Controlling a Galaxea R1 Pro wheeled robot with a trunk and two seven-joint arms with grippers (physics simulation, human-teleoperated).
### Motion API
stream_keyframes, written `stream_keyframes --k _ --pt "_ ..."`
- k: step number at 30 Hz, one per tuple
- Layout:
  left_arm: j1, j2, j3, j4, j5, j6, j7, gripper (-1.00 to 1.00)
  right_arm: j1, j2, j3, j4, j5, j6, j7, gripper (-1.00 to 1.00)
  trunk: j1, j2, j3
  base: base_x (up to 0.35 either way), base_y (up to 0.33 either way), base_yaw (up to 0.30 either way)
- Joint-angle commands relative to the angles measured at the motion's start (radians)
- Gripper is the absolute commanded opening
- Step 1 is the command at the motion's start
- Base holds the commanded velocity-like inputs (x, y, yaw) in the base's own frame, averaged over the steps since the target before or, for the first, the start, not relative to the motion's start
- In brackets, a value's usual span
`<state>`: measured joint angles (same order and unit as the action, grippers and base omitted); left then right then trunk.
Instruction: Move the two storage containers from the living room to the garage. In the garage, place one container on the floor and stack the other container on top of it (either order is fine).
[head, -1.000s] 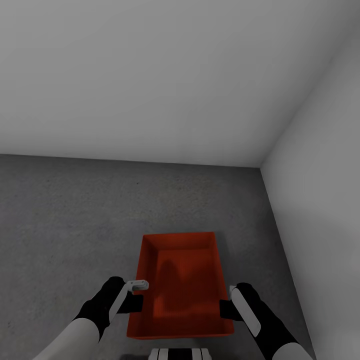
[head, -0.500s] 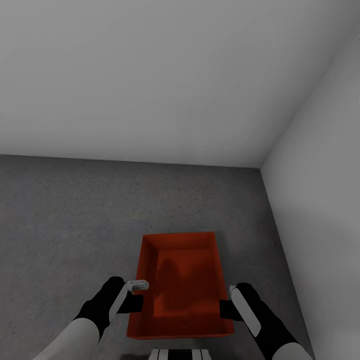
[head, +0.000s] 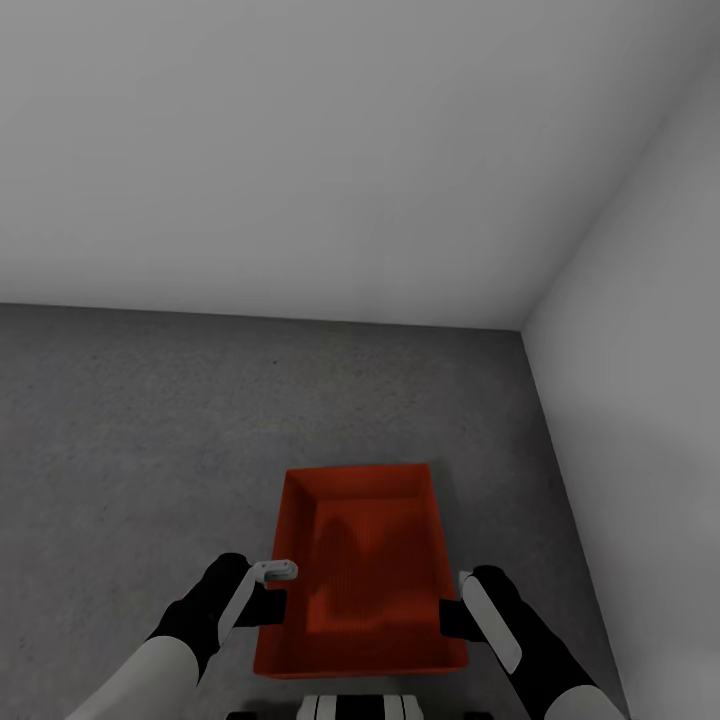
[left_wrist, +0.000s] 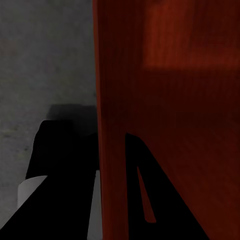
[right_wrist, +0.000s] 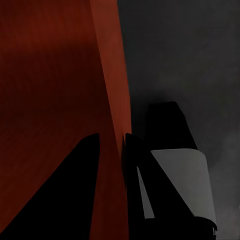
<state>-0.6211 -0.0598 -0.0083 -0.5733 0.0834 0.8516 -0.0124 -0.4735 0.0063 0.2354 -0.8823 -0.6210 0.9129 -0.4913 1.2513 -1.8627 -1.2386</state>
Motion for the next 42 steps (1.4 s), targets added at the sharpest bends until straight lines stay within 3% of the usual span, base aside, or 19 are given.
stream_keyframes --k 1,7,18,42 --pt "0.000 0.000 0.001 -0.002 0.013 0.004 0.005 -1.00 -0.001 0.000 -0.001 -0.001 -0.025 -0.005 -0.007 -1.00 0.000 0.000 -0.002 0.000 0.000 0.000" --pt "0.000 0.000 0.001 -0.002 0.014 0.004 0.005 -1.00 -0.001 0.000 -0.001 -0.001 -0.025 -0.005 -0.007 -1.00 0.000 0.000 -0.011 0.000 0.000 0.000" --pt "0.000 0.000 0.001 -0.002 0.013 0.004 0.005 -1.00 -0.001 0.000 -0.001 -0.001 -0.025 -0.005 -0.007 -1.00 -0.042 0.077 0.016 0.000 0.000 0.000" --pt "0.000 0.000 0.002 -0.002 0.015 0.004 0.004 -1.00 -0.001 0.000 -0.001 -0.001 -0.025 -0.005 -0.007 -1.00 -0.042 0.077 -0.018 0.000 0.000 0.000"
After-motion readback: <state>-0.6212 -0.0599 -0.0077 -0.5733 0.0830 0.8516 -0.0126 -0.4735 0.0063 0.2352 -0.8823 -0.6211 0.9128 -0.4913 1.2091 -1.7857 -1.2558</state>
